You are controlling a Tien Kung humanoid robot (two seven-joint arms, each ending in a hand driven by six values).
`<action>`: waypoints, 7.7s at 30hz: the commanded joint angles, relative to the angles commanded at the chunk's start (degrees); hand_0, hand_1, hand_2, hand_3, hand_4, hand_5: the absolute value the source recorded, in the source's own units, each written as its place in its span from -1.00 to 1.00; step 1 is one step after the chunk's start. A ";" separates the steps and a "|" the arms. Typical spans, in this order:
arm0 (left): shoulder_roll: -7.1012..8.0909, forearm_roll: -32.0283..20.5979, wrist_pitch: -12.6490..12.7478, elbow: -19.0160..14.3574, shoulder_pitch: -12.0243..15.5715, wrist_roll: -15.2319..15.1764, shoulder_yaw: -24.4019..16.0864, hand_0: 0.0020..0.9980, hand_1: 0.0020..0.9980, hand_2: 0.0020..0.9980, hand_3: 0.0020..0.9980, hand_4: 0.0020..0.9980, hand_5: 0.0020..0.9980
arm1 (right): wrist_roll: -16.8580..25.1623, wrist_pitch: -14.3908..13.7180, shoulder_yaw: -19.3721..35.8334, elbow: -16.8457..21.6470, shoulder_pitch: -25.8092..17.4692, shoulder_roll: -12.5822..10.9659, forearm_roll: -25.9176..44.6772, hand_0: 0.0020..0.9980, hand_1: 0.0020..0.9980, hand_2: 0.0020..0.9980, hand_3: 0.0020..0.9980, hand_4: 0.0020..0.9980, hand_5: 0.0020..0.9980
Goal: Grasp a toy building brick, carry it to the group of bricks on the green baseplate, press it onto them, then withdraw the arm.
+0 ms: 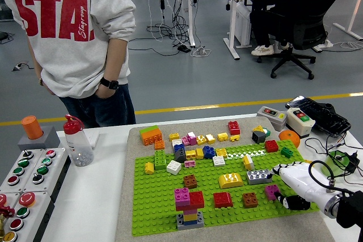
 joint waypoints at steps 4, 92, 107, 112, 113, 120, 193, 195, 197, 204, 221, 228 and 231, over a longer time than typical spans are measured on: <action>0.01 -0.13 -0.04 0.00 -0.09 0.02 0.11 0.31 0.38 0.35 0.15 -0.44 1.00 | 0.00 0.20 -0.62 -0.96 0.61 0.27 -0.05 0.56 0.51 0.71 0.49 0.17 -0.56; -0.26 -0.38 -0.24 0.00 0.05 0.21 0.69 0.31 0.38 0.35 0.16 -0.44 1.00 | 0.69 -1.32 -3.00 -5.63 1.64 1.53 -0.07 0.41 0.46 0.61 0.17 0.14 -0.42; -0.18 -0.53 -0.30 0.00 -0.20 0.14 0.85 0.31 0.38 0.35 0.16 -0.44 1.00 | 1.32 -2.43 -1.29 -4.49 1.33 0.98 0.82 0.39 0.44 0.58 0.15 0.07 -0.46; -0.11 -0.55 -0.32 0.00 -0.31 0.12 0.84 0.31 0.38 0.35 0.16 -0.44 1.00 | 1.19 -2.27 0.30 -1.85 1.12 0.22 1.21 0.38 0.44 0.57 0.14 0.06 -0.48; -0.09 -0.57 -0.32 0.00 -0.33 0.11 0.83 0.31 0.38 0.35 0.16 -0.44 1.00 | 1.13 -2.18 0.72 -0.97 1.06 -0.01 1.39 0.38 0.44 0.57 0.14 0.06 -0.48; 0.01 -0.48 -0.33 0.00 -0.40 0.12 0.69 0.31 0.37 0.35 0.16 -0.44 1.00 | 0.44 -0.55 3.23 5.68 1.31 -1.45 4.05 0.39 0.44 0.58 0.15 0.05 -0.52; 0.32 -1.02 -0.29 0.00 0.20 0.41 1.12 0.31 0.38 0.35 0.15 -0.43 1.00 | -12.40 12.44 -11.24 18.67 19.19 5.71 18.58 0.38 0.44 0.61 0.20 0.07 -0.47; 0.32 -1.04 -0.29 0.00 0.20 0.41 1.15 0.31 0.38 0.35 0.15 -0.43 1.00 | -12.50 12.48 -11.28 18.65 19.24 5.89 18.50 0.38 0.44 0.61 0.20 0.07 -0.47; 0.32 -1.05 -0.30 0.00 0.18 0.42 1.18 0.31 0.38 0.35 0.15 -0.43 1.00 | -12.67 12.55 -11.29 18.64 19.30 6.18 18.35 0.38 0.44 0.61 0.20 0.07 -0.47; 0.29 -1.02 -0.31 0.00 0.15 0.44 1.17 0.31 0.38 0.35 0.15 -0.43 1.00 | -12.98 12.70 -11.25 18.61 19.48 6.92 18.03 0.38 0.43 0.61 0.20 0.06 -0.46; 0.14 -0.69 -0.25 0.00 0.45 0.55 0.99 0.31 0.38 0.35 0.15 -0.43 1.00 | -13.12 12.57 -11.10 18.13 19.10 7.57 18.22 0.38 0.43 0.61 0.20 0.06 -0.45; 0.10 -0.57 -0.26 0.00 0.59 0.61 0.98 0.31 0.38 0.35 0.15 -0.43 1.00 | -13.43 12.80 -10.52 18.54 18.87 7.54 20.42 0.36 0.43 0.61 0.20 0.06 -0.45; 0.08 -0.50 -0.26 0.00 0.67 0.64 0.98 0.31 0.38 0.35 0.15 -0.43 1.00 | -13.96 12.65 -10.18 18.66 18.76 7.71 21.20 0.36 0.43 0.61 0.20 0.06 -0.45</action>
